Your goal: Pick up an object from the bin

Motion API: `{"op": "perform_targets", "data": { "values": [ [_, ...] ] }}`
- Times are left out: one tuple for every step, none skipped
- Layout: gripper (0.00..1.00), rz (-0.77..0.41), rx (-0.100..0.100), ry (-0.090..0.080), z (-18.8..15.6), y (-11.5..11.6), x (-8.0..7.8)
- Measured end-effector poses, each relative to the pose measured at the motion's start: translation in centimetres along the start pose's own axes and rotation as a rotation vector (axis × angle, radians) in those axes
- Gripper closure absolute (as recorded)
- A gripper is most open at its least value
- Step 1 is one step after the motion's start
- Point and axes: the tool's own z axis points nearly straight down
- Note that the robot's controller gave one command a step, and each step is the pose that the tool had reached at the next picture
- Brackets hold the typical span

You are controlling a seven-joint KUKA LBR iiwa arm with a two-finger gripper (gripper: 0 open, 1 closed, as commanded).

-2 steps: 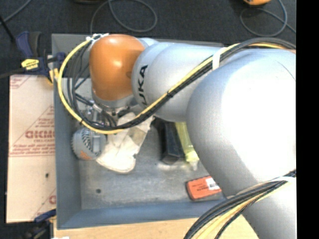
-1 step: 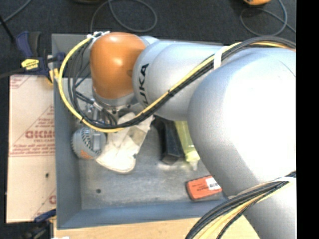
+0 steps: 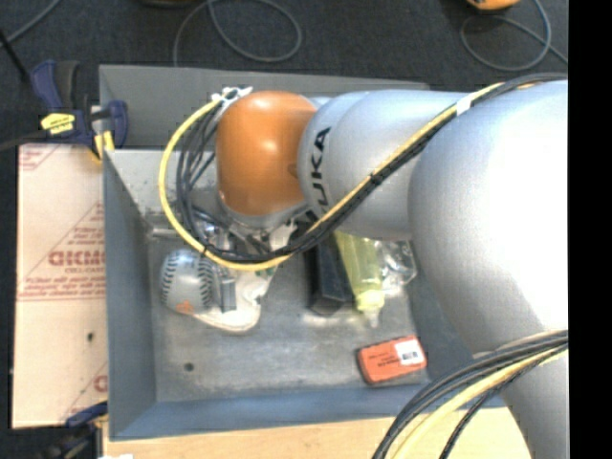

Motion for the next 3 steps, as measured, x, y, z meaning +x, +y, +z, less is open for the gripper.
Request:
{"op": "perform_targets", "data": {
  "values": [
    [0.00, -0.282, 0.002, 0.001, -0.9, -4.6, -1.3],
    [0.00, -0.272, 0.000, -0.002, 0.2, -6.4, -1.3],
    [0.00, -0.497, 0.004, -0.011, 3.6, -8.9, -3.1]
  ]
}}
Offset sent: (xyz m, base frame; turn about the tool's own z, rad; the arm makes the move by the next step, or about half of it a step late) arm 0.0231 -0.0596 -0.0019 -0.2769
